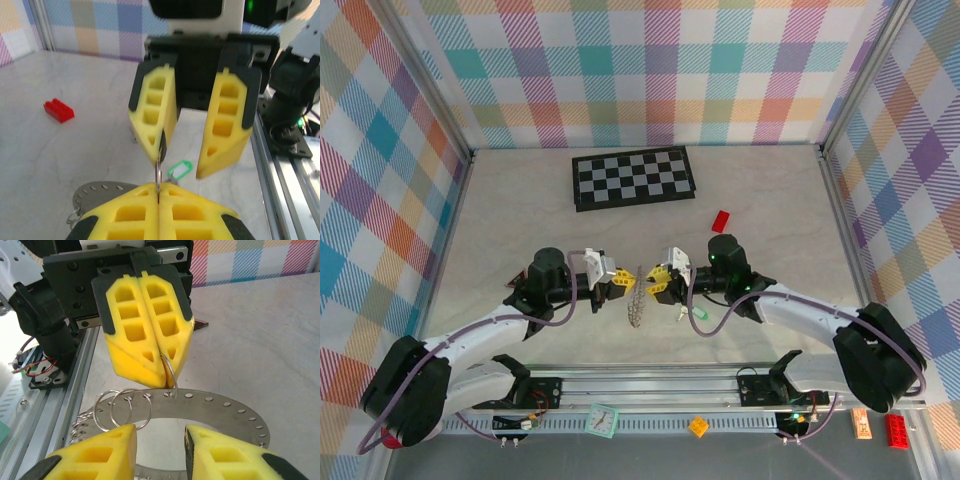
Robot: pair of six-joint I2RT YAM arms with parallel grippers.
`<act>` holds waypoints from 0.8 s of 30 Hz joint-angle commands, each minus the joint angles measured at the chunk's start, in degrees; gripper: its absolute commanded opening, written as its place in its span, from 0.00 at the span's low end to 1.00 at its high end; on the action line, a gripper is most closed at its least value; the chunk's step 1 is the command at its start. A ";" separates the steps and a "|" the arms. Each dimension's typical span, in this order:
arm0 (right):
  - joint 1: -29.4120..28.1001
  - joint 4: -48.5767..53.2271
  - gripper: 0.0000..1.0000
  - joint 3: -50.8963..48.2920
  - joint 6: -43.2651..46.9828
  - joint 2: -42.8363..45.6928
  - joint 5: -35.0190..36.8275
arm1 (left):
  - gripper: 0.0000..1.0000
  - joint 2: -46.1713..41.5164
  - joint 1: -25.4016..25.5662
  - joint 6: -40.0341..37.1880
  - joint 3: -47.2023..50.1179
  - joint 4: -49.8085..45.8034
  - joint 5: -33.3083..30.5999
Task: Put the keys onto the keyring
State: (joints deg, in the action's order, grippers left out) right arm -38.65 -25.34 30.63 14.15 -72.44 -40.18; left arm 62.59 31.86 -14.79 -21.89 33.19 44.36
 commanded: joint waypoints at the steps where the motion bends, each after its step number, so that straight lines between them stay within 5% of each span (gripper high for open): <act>1: -0.55 -5.79 0.31 0.51 -1.91 -0.93 -1.83 | 0.00 -0.19 0.33 4.34 0.75 10.38 1.72; 24: -1.00 -9.31 0.26 2.71 -4.01 -1.92 -3.32 | 0.00 1.42 0.92 5.20 0.55 11.71 5.39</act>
State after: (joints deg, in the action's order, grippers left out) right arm -39.35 -33.63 31.64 10.87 -73.95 -42.89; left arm 64.03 32.21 -9.82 -21.17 40.73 47.22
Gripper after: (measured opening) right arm 0.259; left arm 0.042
